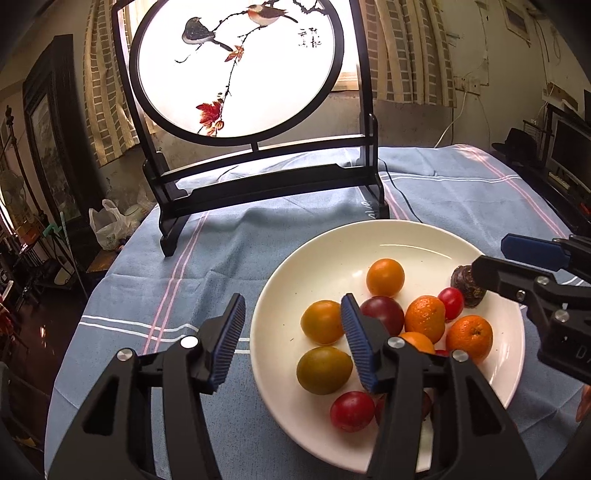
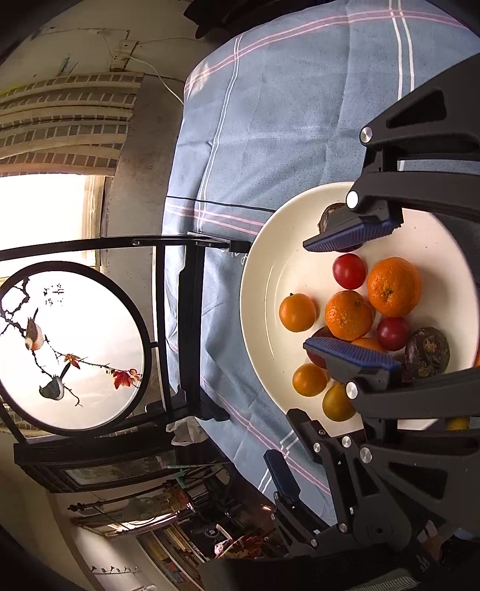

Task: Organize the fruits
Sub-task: 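Carry the tomato and orange over the plate and open both tools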

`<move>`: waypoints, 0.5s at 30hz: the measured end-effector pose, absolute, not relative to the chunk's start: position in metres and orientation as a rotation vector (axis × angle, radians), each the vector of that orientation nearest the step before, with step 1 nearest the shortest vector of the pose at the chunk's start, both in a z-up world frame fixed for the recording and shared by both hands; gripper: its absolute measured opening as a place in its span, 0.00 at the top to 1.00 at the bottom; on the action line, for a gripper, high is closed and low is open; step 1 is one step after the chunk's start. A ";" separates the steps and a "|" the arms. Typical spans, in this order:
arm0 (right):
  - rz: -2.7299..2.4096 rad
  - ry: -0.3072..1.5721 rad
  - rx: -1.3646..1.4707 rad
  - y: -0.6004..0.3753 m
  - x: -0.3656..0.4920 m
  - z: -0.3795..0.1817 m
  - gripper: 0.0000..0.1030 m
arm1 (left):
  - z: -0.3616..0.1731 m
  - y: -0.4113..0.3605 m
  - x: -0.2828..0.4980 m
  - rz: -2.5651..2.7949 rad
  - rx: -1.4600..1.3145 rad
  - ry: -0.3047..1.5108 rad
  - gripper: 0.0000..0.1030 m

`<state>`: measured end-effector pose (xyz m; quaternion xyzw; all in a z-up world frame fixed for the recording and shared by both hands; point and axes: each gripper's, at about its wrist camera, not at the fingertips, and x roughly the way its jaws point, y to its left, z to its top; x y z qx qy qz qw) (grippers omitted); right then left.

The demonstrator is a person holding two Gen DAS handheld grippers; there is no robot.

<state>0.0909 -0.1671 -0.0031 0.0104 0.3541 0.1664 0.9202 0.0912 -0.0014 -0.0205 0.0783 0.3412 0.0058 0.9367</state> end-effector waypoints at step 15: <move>0.427 0.749 -0.129 -0.189 -0.031 -0.014 0.45 | -0.015 0.016 -0.015 -0.085 0.181 0.676 0.37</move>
